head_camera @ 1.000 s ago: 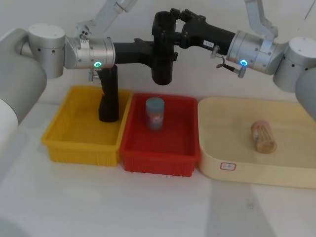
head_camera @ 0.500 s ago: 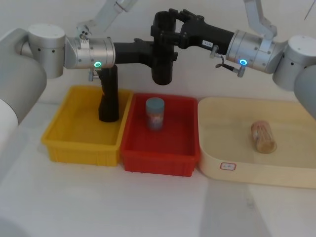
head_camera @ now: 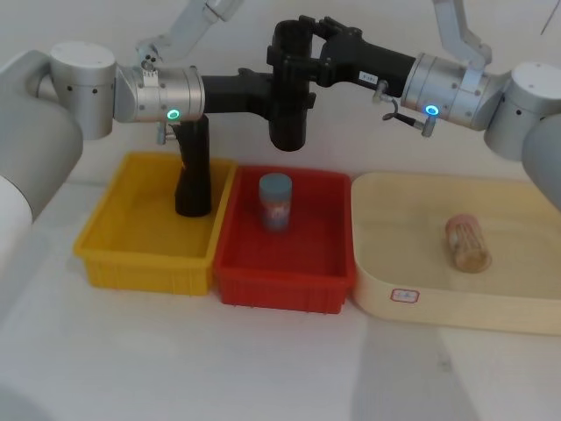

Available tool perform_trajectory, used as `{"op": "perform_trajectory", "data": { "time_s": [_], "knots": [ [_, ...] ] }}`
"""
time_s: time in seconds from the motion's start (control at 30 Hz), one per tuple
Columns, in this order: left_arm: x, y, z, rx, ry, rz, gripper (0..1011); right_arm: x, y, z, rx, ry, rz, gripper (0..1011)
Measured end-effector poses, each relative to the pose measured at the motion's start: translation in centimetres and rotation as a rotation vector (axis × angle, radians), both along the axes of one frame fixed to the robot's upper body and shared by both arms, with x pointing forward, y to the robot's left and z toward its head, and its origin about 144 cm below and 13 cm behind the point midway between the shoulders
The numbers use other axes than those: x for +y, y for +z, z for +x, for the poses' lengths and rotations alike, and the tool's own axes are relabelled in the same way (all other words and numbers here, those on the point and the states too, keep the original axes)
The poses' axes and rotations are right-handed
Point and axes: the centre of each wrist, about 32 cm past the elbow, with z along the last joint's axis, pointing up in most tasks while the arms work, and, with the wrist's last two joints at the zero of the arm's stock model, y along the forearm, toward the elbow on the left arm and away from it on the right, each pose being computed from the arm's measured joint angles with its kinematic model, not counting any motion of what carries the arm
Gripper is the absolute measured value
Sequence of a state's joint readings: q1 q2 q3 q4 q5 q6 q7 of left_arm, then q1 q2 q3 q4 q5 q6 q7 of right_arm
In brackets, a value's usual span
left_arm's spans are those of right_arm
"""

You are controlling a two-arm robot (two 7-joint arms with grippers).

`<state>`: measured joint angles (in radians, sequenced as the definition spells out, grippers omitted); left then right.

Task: Pick up the garbage bag with the one hand and transfer it to the other hand.

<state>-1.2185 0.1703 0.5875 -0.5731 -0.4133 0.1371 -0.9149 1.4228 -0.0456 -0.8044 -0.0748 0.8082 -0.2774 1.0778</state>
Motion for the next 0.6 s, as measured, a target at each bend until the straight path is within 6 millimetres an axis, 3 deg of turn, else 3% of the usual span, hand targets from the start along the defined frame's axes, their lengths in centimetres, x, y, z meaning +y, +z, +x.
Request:
{"op": "perform_trajectory", "data": {
  "time_s": [0.6],
  "knots": [
    [0.00, 0.00, 0.00, 0.000, 0.000, 0.000, 471, 0.00, 0.01, 0.00, 0.000, 0.001, -0.001, 1000]
  ]
}}
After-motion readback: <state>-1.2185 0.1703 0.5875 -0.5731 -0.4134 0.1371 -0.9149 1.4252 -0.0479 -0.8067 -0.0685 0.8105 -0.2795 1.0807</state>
